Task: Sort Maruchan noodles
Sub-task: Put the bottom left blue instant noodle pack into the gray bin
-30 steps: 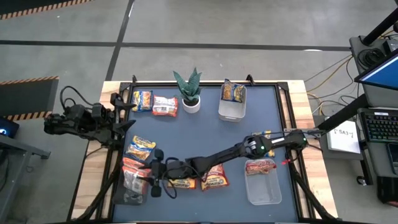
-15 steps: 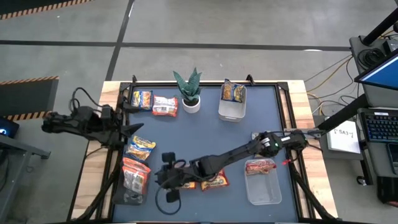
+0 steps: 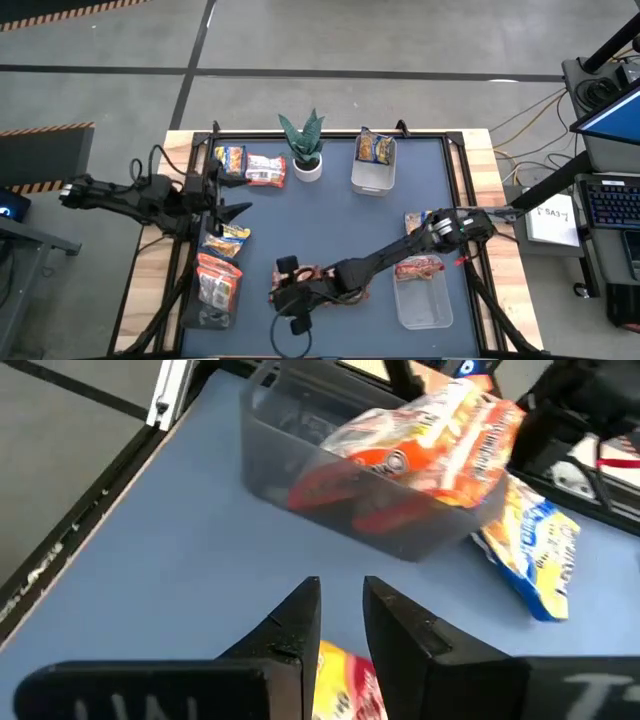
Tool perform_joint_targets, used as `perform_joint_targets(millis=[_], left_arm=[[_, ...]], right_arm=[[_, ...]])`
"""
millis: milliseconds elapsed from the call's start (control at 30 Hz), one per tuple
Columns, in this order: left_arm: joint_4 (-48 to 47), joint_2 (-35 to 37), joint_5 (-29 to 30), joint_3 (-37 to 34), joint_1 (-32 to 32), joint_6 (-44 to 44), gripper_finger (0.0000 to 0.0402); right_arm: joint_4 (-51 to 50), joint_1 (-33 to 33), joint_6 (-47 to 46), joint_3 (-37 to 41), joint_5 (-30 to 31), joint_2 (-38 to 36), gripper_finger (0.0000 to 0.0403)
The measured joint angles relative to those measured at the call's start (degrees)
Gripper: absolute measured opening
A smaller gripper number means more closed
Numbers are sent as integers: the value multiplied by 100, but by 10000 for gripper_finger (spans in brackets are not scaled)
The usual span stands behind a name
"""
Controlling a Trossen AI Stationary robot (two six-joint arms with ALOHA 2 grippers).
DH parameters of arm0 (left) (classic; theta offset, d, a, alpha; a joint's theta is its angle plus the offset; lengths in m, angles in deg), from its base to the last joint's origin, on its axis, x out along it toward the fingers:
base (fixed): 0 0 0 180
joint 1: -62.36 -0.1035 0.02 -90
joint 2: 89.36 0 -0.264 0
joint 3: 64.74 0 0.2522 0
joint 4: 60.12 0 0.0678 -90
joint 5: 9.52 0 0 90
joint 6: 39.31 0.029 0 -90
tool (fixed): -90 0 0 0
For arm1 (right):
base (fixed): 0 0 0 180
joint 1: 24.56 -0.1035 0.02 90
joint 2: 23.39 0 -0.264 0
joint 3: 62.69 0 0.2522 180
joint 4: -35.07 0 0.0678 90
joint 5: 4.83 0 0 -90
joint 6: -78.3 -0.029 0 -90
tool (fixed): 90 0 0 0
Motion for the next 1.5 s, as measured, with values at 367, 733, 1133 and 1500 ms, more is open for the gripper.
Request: perform_joint_targets(millis=[367,733,1133,1500], left_arm=[[-141,-925,9,80,0,-912,276],[-423,-2488,166,386,4,-2480,276],[-1225,-3808,316,1945,11,-2781,276],[-6035,-5057,559,4092,11,-4440,276]], right_arm=[[2239,-23,192,3457,9,-1867,68],[5122,-140,648,6459,9,-3254,63],[5546,-99,1360,8243,129,-5582,63],[5568,1056,1582,9192,186,-6763,63]])
